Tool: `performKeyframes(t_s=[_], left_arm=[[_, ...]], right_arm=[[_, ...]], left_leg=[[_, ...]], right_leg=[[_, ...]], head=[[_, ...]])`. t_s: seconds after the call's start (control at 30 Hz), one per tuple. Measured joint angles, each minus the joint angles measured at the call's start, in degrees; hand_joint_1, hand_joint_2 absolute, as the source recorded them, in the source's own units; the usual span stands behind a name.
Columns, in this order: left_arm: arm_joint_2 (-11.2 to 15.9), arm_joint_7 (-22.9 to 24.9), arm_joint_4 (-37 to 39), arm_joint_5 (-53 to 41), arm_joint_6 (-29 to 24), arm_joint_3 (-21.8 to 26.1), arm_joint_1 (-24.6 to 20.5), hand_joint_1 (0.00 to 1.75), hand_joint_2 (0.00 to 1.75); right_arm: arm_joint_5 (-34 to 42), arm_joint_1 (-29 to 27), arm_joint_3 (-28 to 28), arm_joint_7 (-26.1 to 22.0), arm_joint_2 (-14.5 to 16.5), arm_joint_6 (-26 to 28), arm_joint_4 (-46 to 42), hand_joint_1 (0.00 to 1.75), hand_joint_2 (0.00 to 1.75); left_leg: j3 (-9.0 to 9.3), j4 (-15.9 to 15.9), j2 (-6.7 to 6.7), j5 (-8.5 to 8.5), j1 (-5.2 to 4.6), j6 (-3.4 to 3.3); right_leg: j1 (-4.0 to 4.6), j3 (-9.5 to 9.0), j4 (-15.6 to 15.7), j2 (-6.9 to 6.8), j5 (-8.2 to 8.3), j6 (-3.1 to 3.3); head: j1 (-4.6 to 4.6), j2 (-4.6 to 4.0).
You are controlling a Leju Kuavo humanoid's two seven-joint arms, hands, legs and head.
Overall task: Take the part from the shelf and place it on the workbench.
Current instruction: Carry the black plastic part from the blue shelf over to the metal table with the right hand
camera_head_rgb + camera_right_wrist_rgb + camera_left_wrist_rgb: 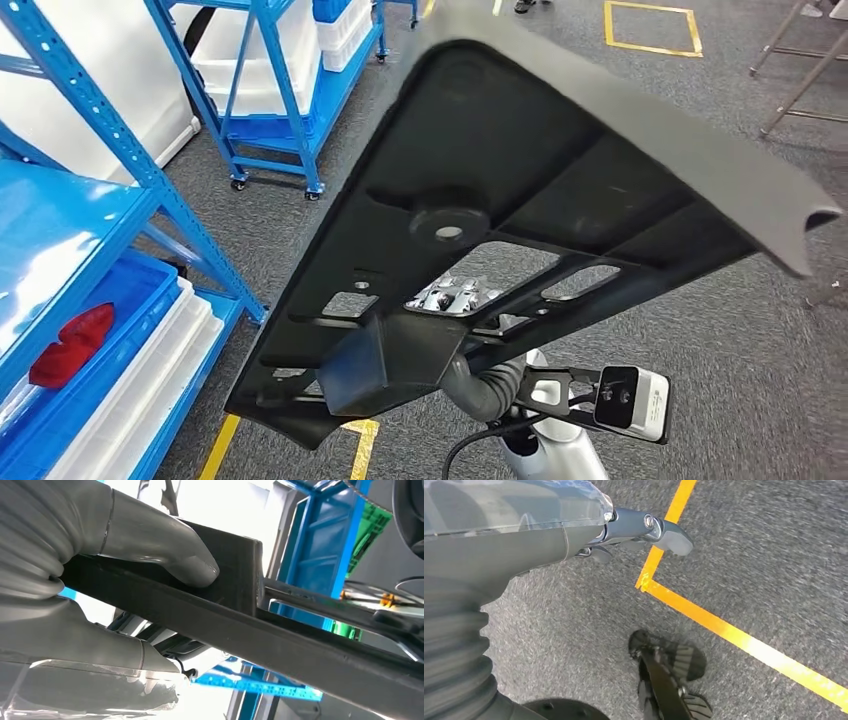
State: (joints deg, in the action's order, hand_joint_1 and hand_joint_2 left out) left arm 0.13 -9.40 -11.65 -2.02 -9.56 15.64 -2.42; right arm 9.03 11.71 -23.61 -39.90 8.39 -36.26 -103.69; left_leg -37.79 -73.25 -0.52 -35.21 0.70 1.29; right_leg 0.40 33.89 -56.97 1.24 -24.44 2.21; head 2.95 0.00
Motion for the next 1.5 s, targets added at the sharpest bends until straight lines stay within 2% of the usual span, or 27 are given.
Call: performKeyframes(t_s=[0.03, 0.07, 0.1, 0.17, 0.23, 0.3, 0.37, 0.43, 0.5, 0.53, 0.57, 0.6, 0.67, 0.73, 0.8, 0.87, 0.97, 1.03, 1.07, 1.1, 1.13, 1.2, 1.27, 1.33, 1.4, 1.47, 1.5], left_arm=[[0.0, -0.04, 0.0, -0.07, 0.06, 0.06, 0.03, 0.0, 1.75], [0.0, -0.07, 0.0, -0.16, 0.1, 0.09, 0.03, 0.0, 1.75], [0.0, -0.09, 0.0, -0.25, 0.14, 0.12, 0.01, 0.0, 1.75], [-0.02, -0.11, 0.01, -0.45, 0.16, 0.18, 0.02, 0.0, 1.75], [-0.04, -0.1, 0.02, -0.69, 0.17, 0.23, -0.13, 0.0, 1.75], [-0.11, -0.1, 0.02, -0.91, 0.22, 0.25, -0.47, 0.0, 1.75], [-0.19, -0.09, 0.02, -0.99, 0.27, 0.25, -0.61, 0.0, 1.75], [-0.2, -0.07, 0.02, -0.99, 0.29, 0.26, -0.52, 0.0, 1.75], [-0.2, -0.03, 0.02, -0.98, 0.29, 0.31, -0.35, 0.0, 1.75], [-0.2, -0.01, 0.02, -0.97, 0.29, 0.33, -0.31, 0.0, 1.75], [-0.2, -0.01, 0.02, -0.96, 0.3, 0.34, -0.33, 0.0, 1.75], [-0.22, 0.0, 0.02, -0.94, 0.31, 0.36, -0.39, 0.0, 1.75], [-0.31, 0.0, 0.02, -0.9, 0.33, 0.38, -0.51, 0.0, 1.75], [-0.39, 0.01, 0.02, -0.9, 0.34, 0.39, -0.55, 0.0, 1.75], [-0.52, -0.06, 0.02, -0.93, 0.49, 0.4, -0.6, 0.0, 1.75], [-0.66, -0.28, 0.01, -1.05, 0.75, 0.41, -0.62, 0.0, 1.75], [-0.73, -0.5, 0.01, -1.21, 1.09, 0.41, -0.39, 0.0, 1.75], [-0.73, -0.41, 0.01, -1.24, 1.19, 0.43, -0.15, 0.0, 1.75], [-0.72, -0.32, 0.0, -1.25, 1.19, 0.44, -0.07, 0.0, 1.75], [-0.7, -0.22, 0.0, -1.25, 1.19, 0.45, -0.04, 0.0, 1.75], [-0.69, -0.12, 0.0, -1.25, 1.18, 0.46, -0.04, 0.0, 1.75], [-0.66, 0.07, 0.01, -1.23, 1.16, 0.5, -0.06, 0.0, 1.75], [-0.64, 0.23, 0.02, -1.22, 1.1, 0.58, -0.16, 0.0, 1.75], [-0.63, 0.36, 0.02, -1.17, 1.05, 0.73, -0.33, 0.0, 1.75], [-0.58, 0.45, 0.02, -1.1, 1.02, 0.87, -0.4, 0.0, 1.75], [-0.51, 0.5, 0.02, -1.06, 1.0, 1.04, -0.31, 0.0, 1.75], [-0.5, 0.51, 0.02, -1.05, 1.0, 1.15, -0.21, 0.0, 1.75]], right_arm=[[-0.06, 0.02, -0.14, 0.01, -0.03, 0.24, 0.0, 1.75, 1.75], [-0.18, 0.05, -0.33, 0.01, -0.07, 0.46, -0.01, 1.75, 1.75], [-0.31, 0.12, -0.54, 0.01, -0.1, 0.66, -0.02, 1.75, 1.75], [-0.62, 0.32, -1.01, 0.01, -0.18, 1.18, -0.13, 1.75, 1.75], [-0.91, 0.45, -1.42, 0.01, -0.34, 1.65, -0.33, 1.75, 1.75], [-1.14, 0.46, -1.71, 0.03, -0.62, 1.94, -0.57, 1.75, 1.75], [-1.25, 0.57, -1.85, 0.02, -0.89, 2.19, -0.85, 1.75, 1.75], [-1.27, 0.76, -2.04, 0.01, -1.09, 2.3, -0.98, 1.75, 1.75], [-1.23, 0.81, -2.32, 0.02, -1.31, 2.32, -0.96, 1.75, 1.75], [-1.21, 0.8, -2.42, 0.03, -1.43, 2.32, -0.95, 1.75, 1.75], [-1.18, 0.8, -2.5, 0.03, -1.54, 2.33, -0.94, 1.75, 1.75], [-1.16, 0.83, -2.57, 0.03, -1.62, 2.34, -0.94, 1.75, 1.75], [-0.98, 1.03, -2.78, 0.03, -1.69, 2.37, -0.93, 1.75, 1.75], [-0.45, 1.47, -3.01, 0.03, -1.73, 2.4, -0.86, 1.75, 1.75], [0.08, 1.9, -3.1, 0.03, -1.86, 2.42, -0.72, 1.75, 1.75], [0.26, 2.18, -3.1, 0.04, -2.01, 2.46, -0.58, 1.75, 1.75], [0.2, 2.52, -3.15, 0.05, -2.1, 2.52, -0.22, 1.75, 1.75], [0.11, 2.47, -3.16, 0.07, -2.14, 2.53, 0.1, 1.75, 1.75], [0.08, 2.45, -3.17, 0.07, -2.16, 2.53, 0.24, 1.75, 1.75], [0.07, 2.44, -3.17, 0.08, -2.19, 2.53, 0.36, 1.75, 1.75], [0.09, 2.45, -3.18, 0.08, -2.2, 2.53, 0.44, 1.75, 1.75], [0.14, 2.52, -3.19, 0.09, -2.2, 2.53, 0.58, 1.75, 1.75], [0.2, 2.56, -3.21, 0.11, -2.2, 2.53, 0.79, 1.75, 1.75], [0.24, 2.55, -3.23, 0.12, -2.21, 2.53, 0.95, 1.75, 1.75], [0.33, 2.62, -3.23, 0.1, -2.25, 2.49, 1.02, 1.75, 1.75], [0.44, 2.69, -3.24, 0.08, -2.3, 2.47, 1.18, 1.75, 1.75], [0.46, 2.67, -3.25, 0.08, -2.31, 2.47, 1.33, 1.75, 1.75]], left_leg=[[-0.72, -0.91, 0.07, 0.46, 0.05, 0.13], [-0.37, 0.48, 0.17, 2.03, 0.15, 0.24], [0.93, 3.82, 0.55, 4.32, 0.32, 0.33], [4.08, 11.4, 2.75, 7.82, 0.74, 0.41], [5.4, 14.54, 4.19, 8.49, 0.81, 0.11], [5.54, 14.81, 3.34, 8.63, 0.64, -0.62], [5.72, 15.29, 2.12, 8.99, 0.63, -1.44], [5.79, 15.58, 0.75, 9.08, 0.46, -1.99], [5.74, 15.56, -0.72, 8.98, 0.21, -2.19], [5.75, 15.55, -1.44, 8.92, 0.13, -2.21], [5.8, 15.54, -2.12, 8.85, 0.08, -2.19], [5.9, 15.54, -2.7, 8.77, 0.03, -2.13], [6.23, 15.55, -3.7, 8.52, -0.16, -1.83], [6.49, 15.58, -4.59, 8.27, -0.27, -1.31], [6.85, 15.81, -5.67, 8.1, -0.26, -0.71], [6.74, 14.72, -4.64, 7.04, -0.11, -0.23], [2.49, 5.4, -0.65, 2.11, 0.08, 0.12], [-0.57, -0.15, 0.02, 0.71, 0.09, 0.31], [-0.82, -0.02, 0.09, 1.65, 0.11, 0.35], [-0.01, 2.32, 0.25, 3.56, 0.16, 0.35], [1.62, 6.32, 0.85, 5.96, 0.28, 0.34], [4.54, 13.0, 3.24, 8.58, 0.55, 0.24], [5.38, 14.87, 4.52, 8.64, 0.52, -0.15], [5.47, 15.13, 3.51, 8.88, 0.46, -0.84], [5.7, 15.59, 2.23, 9.14, 0.52, -1.56], [5.79, 15.81, 0.81, 9.15, 0.34, -2.07], [5.77, 15.81, 0.08, 9.07, 0.21, -2.18]], right_leg=[[-0.04, -0.03, -0.07, 0.8, -0.02, -0.03], [-0.11, -0.1, -0.18, 1.61, -0.07, -0.11], [-0.21, -0.17, -0.37, 2.39, -0.17, -0.27], [-0.31, -0.01, -1.1, 3.82, -0.53, -0.84], [-0.4, 0.49, -1.64, 4.93, -0.64, -1.55], [-0.6, 0.86, -1.62, 5.78, -0.46, -2.28], [-0.59, 1.7, -3.14, 4.07, -1.45, -2.9], [-0.61, 4.6, -9.05, 0.81, -4.63, -3.35], [-0.78, 8.3, -16.39, -0.6, -7.48, -3.69], [-0.83, 9.12, -17.97, -0.84, -7.6, -3.74], [-0.83, 8.7, -17.14, -1.03, -6.64, -3.69], [-0.77, 7.08, -14.07, -1.38, -4.9, -3.51], [-0.26, 2.53, -5.68, -3.68, -1.82, -2.7], [0.42, 0.37, -1.42, -5.34, -1.01, -1.83], [0.67, 0.38, -0.96, -4.37, -0.99, -1.26], [0.36, -0.06, -0.16, -3.02, -0.53, -0.68], [-0.01, -0.46, 0.41, -1.14, -0.15, -0.02], [0.03, -0.46, 0.23, 0.49, -0.22, 0.03], [0.01, -0.48, 0.08, 1.34, -0.29, -0.03], [-0.04, -0.55, -0.13, 2.18, -0.41, -0.15], [-0.11, -0.62, -0.39, 2.93, -0.59, -0.32], [-0.16, -0.45, -1.01, 4.21, -0.97, -0.84], [-0.3, 0.03, -1.37, 5.21, -1.05, -1.5], [-0.45, 0.32, -1.35, 6.15, -0.91, -2.16], [-0.33, 1.12, -2.97, 4.38, -2.0, -2.66], [-0.35, 4.35, -9.46, 0.81, -5.4, -3.09], [-0.47, 6.5, -13.6, -0.13, -7.09, -3.27]], head=[[0.0, 0.0], [0.0, 0.0], [0.0, 0.0], [-0.01, 0.0], [-0.02, 0.0], [-0.01, 0.0], [-0.02, 0.0], [-0.02, 0.0], [-0.02, 0.0], [-0.02, 0.0], [-0.02, 0.0], [-0.02, 0.0], [-0.02, 0.0], [-0.02, 0.0], [-0.01, 0.0], [-0.01, 0.0], [-0.01, 0.0], [0.0, 0.0], [0.0, 0.0], [0.0, 0.0], [0.0, 0.0], [-0.01, 0.0], [-0.01, 0.0], [-0.01, 0.0], [-0.02, 0.0], [-0.03, 0.0], [-0.02, 0.0]])
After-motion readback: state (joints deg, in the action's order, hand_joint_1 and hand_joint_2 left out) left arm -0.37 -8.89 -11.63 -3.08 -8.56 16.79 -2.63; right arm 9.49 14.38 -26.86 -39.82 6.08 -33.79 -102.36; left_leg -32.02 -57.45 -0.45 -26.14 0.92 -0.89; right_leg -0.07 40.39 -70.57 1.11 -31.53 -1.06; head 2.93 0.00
